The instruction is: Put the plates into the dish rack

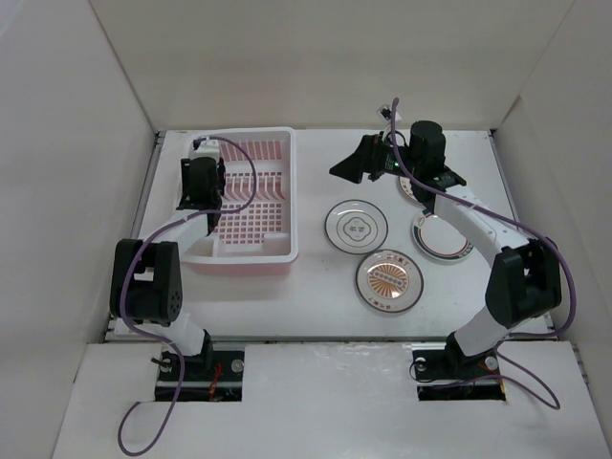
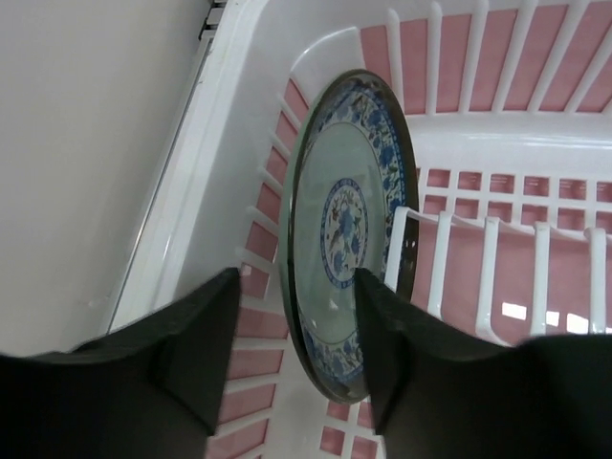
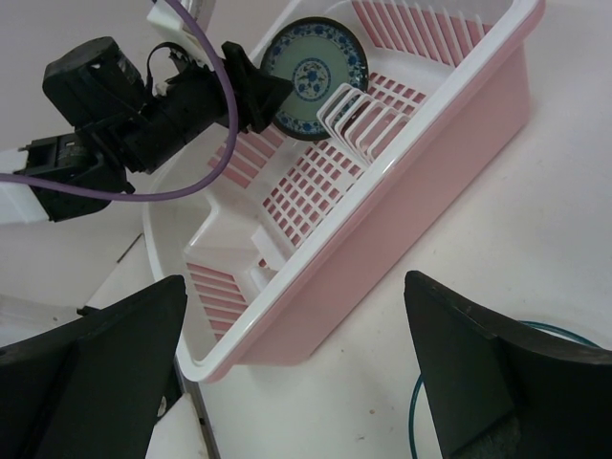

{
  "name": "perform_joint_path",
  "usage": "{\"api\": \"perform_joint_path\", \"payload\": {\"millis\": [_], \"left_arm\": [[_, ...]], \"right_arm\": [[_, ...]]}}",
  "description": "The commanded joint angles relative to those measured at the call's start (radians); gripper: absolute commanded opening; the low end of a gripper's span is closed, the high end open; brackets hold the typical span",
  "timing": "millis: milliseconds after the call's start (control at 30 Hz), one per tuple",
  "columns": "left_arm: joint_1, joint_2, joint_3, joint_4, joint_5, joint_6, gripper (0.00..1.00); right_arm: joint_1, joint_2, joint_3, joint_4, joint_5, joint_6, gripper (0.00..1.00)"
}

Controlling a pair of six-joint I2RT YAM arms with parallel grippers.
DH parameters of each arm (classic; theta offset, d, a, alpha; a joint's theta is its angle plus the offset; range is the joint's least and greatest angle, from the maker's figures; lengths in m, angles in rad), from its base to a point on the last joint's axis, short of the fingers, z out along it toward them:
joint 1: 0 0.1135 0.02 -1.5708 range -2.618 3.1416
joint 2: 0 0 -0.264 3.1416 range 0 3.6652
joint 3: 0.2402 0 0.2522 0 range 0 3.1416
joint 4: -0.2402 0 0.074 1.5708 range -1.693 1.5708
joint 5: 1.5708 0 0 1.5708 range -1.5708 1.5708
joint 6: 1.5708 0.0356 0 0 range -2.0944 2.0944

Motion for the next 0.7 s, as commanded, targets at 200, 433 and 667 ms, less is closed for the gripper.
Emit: {"api": "perform_joint_path", "payload": {"millis": [200,433,667], "left_arm": [[-0.046,-0.076,0.07,-0.027,-0.018,-0.003,0.76],[-0.098,-0.085,0.141,-0.091,-0.062,-0.003,0.78],[-0.182,-0.149,0.274,-0.215,-0.193,-0.096,1.0]], "right_arm": [[0.007,-0.04,0.022,0.027,-0.004,-0.021,1.0],[0.007,-0.031,0.022,0.017,0.008,-0.021,1.0],[-0.005,-0.031,0.031,-0.146,0.369,-0.111,1.0]]}}
